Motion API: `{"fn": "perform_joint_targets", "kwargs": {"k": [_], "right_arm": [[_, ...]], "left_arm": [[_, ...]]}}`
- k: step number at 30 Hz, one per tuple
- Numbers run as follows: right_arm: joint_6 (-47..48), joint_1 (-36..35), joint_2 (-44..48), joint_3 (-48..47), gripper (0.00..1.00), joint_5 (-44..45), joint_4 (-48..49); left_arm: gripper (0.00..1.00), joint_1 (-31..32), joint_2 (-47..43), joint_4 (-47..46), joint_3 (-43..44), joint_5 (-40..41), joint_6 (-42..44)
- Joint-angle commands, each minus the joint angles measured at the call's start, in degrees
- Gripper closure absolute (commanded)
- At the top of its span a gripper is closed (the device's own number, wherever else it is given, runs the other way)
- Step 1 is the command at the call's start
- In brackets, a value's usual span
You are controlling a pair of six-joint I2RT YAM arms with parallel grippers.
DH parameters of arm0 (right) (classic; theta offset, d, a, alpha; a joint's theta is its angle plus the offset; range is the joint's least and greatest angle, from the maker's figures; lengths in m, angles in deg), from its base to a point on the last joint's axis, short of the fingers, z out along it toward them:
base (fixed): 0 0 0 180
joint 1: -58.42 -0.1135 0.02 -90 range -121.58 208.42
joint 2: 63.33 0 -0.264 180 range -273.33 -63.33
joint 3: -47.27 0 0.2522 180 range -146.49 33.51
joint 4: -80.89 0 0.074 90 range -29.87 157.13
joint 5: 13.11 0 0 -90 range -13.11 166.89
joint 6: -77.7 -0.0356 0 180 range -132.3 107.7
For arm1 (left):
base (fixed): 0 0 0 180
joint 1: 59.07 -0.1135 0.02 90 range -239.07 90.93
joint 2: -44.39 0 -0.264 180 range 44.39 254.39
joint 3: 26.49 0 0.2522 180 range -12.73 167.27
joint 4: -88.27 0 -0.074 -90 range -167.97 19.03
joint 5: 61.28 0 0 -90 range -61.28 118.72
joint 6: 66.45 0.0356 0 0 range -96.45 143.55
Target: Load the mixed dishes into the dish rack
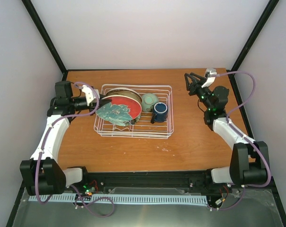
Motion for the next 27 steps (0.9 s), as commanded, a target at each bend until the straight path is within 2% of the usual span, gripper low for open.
{"fn": "perform_joint_targets", "kwargs": {"k": [1, 17, 27], "right_arm": [[-1.06, 0.44, -1.03, -0.13, 0.64, -0.95, 2.58], [-4.46, 0.44, -4.28, -0.13, 0.65, -3.46, 5.86], [-4.14, 0.44, -3.64, 0.9, 0.66, -3.34, 6.17]], "left_arm": [[0.99, -0.01, -0.92, 0.22, 3.13, -2.96, 4.42], [0.99, 0.15, -6.58, -0.19, -3.9, -1.3, 1.32], [0.99, 0.72, -5.15, -10.54, -9.74, 1.34, 0.63]]}}
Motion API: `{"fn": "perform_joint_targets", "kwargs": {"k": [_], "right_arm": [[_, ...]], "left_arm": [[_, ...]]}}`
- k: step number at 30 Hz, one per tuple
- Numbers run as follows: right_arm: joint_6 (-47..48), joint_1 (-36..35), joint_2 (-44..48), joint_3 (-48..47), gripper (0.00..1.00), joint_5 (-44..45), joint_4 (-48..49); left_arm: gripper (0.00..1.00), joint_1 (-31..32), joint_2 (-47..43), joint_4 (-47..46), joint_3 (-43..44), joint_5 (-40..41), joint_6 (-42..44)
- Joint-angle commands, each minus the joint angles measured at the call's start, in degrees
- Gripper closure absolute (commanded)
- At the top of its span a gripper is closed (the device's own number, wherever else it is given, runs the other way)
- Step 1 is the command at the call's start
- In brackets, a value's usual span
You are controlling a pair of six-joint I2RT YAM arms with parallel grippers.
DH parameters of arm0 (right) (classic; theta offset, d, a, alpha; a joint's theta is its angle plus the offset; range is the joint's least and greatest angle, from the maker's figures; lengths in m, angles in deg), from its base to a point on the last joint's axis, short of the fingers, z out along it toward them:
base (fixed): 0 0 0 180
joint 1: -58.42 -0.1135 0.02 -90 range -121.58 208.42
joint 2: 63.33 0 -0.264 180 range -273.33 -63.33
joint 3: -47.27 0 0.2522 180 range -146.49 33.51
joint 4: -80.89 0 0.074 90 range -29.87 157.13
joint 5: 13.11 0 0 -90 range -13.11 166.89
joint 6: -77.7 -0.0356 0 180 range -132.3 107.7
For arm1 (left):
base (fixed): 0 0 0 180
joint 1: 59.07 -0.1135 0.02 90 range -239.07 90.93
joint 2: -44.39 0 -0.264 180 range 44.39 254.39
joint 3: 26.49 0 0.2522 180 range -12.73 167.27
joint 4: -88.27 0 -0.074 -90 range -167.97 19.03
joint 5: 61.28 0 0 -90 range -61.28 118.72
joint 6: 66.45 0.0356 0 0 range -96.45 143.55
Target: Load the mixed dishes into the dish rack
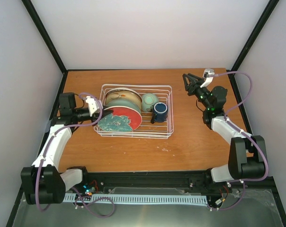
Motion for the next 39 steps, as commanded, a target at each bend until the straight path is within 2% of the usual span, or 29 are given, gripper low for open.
{"fn": "perform_joint_targets", "kwargs": {"k": [1, 8, 12, 18, 26, 39], "right_arm": [[0.21, 0.31, 0.57, 0.87, 0.66, 0.06, 1.52], [0.61, 0.33, 0.31, 0.39, 0.67, 0.33, 0.94], [0.64, 0.4, 0.26, 0.26, 0.67, 0.57, 1.05], [0.36, 0.4, -0.16, 0.0, 0.68, 0.43, 1.35], [0.76, 0.4, 0.15, 0.52, 0.69, 0.44, 0.89], [-0.85, 0.4, -1.27, 0.26, 0.7, -0.53, 2.6]], "left_arm": [[0.99, 0.63, 1.22, -10.47, 1.47, -2.13, 0.88], [0.99, 1.18, 4.03, -12.88, 5.08, -2.9, 0.98], [0.99, 1.17, 5.57, -8.31, 9.68, -2.1, 3.42], [0.99, 1.16, 6.91, -7.41, 13.28, -1.34, 4.36], [0.99, 1.23, 5.68, -9.25, 8.35, -1.08, 3.42], [0.99, 1.71, 5.8, -7.56, 7.07, -1.32, 3.52]]}}
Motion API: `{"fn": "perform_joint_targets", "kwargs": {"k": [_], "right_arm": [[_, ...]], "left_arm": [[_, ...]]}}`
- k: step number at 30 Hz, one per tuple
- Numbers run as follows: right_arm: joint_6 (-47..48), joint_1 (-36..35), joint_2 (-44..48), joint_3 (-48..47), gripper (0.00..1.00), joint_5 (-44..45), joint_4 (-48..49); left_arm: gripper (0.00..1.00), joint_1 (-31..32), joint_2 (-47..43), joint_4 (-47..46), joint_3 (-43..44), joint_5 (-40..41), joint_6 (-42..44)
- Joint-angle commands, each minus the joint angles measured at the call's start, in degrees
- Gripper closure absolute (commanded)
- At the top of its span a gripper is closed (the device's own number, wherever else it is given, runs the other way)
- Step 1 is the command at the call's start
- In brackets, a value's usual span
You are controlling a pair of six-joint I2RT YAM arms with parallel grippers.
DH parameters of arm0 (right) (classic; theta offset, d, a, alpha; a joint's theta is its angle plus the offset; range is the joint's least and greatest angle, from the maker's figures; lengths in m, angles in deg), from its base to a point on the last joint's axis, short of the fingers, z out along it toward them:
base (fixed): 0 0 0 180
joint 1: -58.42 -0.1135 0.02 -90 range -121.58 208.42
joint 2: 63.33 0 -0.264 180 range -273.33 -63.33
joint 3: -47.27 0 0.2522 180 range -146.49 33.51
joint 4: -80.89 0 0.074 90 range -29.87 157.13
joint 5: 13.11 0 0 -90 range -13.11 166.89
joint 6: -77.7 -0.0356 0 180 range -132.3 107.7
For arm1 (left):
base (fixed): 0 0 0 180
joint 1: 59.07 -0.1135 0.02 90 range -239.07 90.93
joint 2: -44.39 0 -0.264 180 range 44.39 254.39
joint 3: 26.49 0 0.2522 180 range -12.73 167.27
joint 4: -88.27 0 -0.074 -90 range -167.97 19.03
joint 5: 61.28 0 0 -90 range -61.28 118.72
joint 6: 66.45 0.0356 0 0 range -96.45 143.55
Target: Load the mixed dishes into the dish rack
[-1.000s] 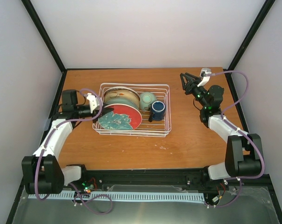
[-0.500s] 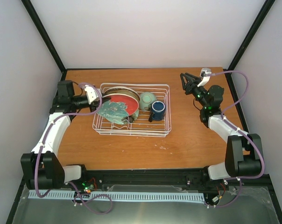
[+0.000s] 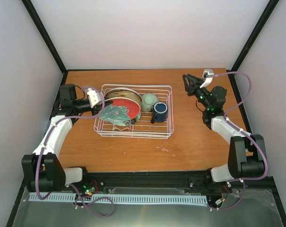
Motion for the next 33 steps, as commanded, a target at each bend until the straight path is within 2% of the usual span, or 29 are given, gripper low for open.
{"fn": "perform_joint_targets", "kwargs": {"k": [1, 7, 14, 23, 33], "right_arm": [[-0.54, 0.33, -0.65, -0.05, 0.7, -0.27, 2.24], [-0.5, 0.33, -0.36, -0.24, 0.71, -0.36, 2.29], [-0.32, 0.33, -0.08, -0.19, 0.71, -0.13, 1.93], [-0.29, 0.33, 0.32, 0.12, 0.72, -0.23, 2.04], [-0.56, 0.33, 0.81, 0.12, 0.72, -0.27, 2.12]], "left_arm": [[0.99, 0.67, -1.66, -3.07, 0.71, -5.02, 0.89], [1.0, 0.85, -2.98, -6.16, 2.01, -4.57, -0.35], [0.99, 1.37, -0.17, -0.62, 6.95, -4.9, 1.88], [0.99, 2.0, -2.11, -3.44, 4.41, -4.38, 0.49], [0.99, 2.06, -1.37, -0.41, 9.65, -4.48, 1.93]]}}
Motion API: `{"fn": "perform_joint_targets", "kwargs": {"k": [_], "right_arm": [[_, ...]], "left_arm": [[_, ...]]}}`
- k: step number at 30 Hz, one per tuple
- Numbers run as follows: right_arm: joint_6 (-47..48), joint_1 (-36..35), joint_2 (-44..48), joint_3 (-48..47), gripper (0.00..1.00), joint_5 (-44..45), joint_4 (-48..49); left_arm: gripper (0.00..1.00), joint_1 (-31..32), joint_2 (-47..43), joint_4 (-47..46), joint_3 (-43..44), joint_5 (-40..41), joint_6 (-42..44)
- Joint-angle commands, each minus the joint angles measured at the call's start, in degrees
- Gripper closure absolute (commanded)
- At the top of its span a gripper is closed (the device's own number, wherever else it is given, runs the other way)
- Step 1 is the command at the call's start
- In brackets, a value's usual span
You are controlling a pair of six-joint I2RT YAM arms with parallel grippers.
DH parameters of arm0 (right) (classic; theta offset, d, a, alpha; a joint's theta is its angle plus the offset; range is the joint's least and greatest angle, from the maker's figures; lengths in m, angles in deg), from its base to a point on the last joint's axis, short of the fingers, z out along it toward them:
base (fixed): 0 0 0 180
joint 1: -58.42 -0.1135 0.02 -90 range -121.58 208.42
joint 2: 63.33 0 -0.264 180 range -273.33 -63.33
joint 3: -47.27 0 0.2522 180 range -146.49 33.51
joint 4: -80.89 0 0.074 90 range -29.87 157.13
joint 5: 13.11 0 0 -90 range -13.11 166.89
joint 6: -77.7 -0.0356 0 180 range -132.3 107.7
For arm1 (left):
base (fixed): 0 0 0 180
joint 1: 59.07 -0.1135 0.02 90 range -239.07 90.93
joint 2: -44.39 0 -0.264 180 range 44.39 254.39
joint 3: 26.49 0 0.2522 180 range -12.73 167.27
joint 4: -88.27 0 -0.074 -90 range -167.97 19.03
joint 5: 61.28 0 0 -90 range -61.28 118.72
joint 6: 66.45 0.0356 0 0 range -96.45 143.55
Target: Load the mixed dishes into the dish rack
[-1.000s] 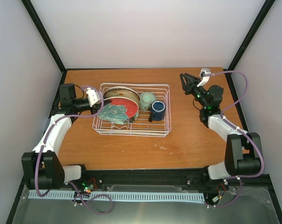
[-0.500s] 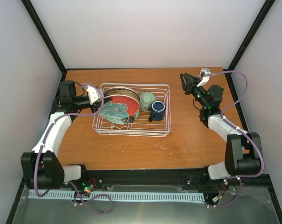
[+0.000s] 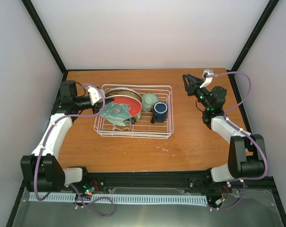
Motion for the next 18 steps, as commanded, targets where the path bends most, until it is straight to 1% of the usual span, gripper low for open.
{"fn": "perform_joint_targets", "kwargs": {"k": [1, 6, 11, 18], "right_arm": [[-0.07, 0.33, 1.19, 0.18, 0.72, -0.08, 2.1], [-0.03, 0.33, 1.55, 0.69, 0.72, -0.03, 2.02], [0.02, 0.31, 1.45, 0.89, 0.72, -0.06, 2.16], [0.0, 0.33, 1.31, 1.09, 0.72, -0.1, 2.12]], "left_arm": [[0.99, 0.35, -1.39, -2.26, 6.55, -4.97, 1.51], [0.99, 0.74, -1.5, -1.77, 4.49, -4.55, 1.76], [0.99, 1.53, -2.17, -4.33, 0.72, -4.09, 0.48], [0.99, 2.46, -1.38, -5.1, -0.78, -3.28, 0.19]]}}
